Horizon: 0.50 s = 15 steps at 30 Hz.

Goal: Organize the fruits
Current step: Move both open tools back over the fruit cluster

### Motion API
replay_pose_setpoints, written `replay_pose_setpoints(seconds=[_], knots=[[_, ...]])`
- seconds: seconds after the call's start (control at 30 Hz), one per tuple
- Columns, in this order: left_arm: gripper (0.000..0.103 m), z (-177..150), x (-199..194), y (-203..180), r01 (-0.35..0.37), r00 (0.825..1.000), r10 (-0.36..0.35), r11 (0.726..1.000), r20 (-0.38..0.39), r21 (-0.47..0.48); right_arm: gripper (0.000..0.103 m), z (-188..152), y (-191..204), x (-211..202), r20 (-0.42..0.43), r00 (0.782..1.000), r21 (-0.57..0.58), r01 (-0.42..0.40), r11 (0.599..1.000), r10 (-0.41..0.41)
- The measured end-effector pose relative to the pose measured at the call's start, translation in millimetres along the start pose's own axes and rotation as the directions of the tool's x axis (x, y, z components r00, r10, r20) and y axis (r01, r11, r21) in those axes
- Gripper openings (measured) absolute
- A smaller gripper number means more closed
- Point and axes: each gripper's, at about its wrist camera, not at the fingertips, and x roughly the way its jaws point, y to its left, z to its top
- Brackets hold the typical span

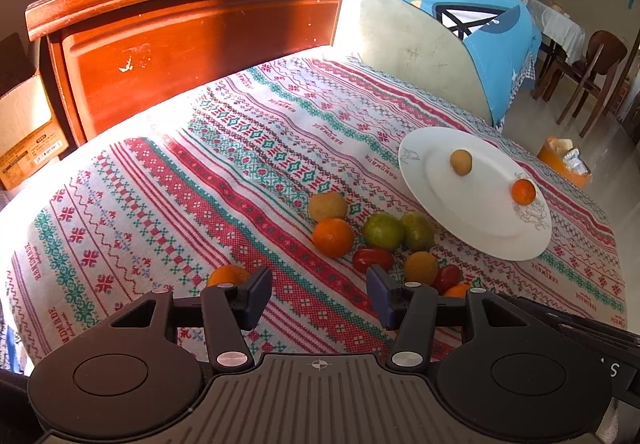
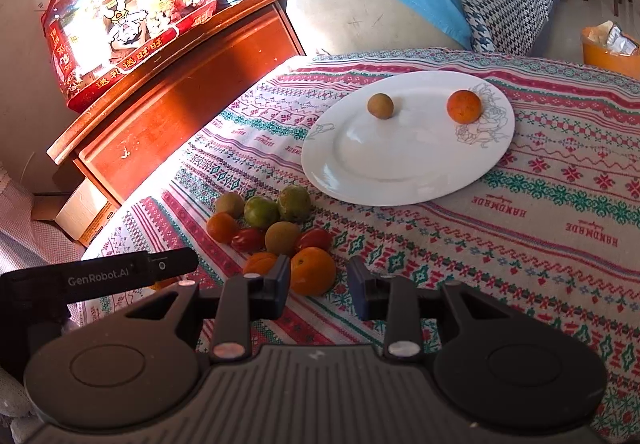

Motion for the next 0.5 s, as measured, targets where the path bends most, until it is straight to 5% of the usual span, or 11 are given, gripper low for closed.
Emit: replay_pose_setpoints(seconds=[0.33,0.5], knots=[[0.051,-6,1,5,-0.006,1.0,0.006,1.0,-0.006,0.005,0.04,-6,12,18,-0.026,0.999,-0.066,0.037,0.997,-0.038],[0.051,-8,2,1,0.004,1.0,-0.004,1.0,-0.008,0.021,0.031,-7,11,16,-0.025,0.999,-0.076,0.046,0.996,-0.048]])
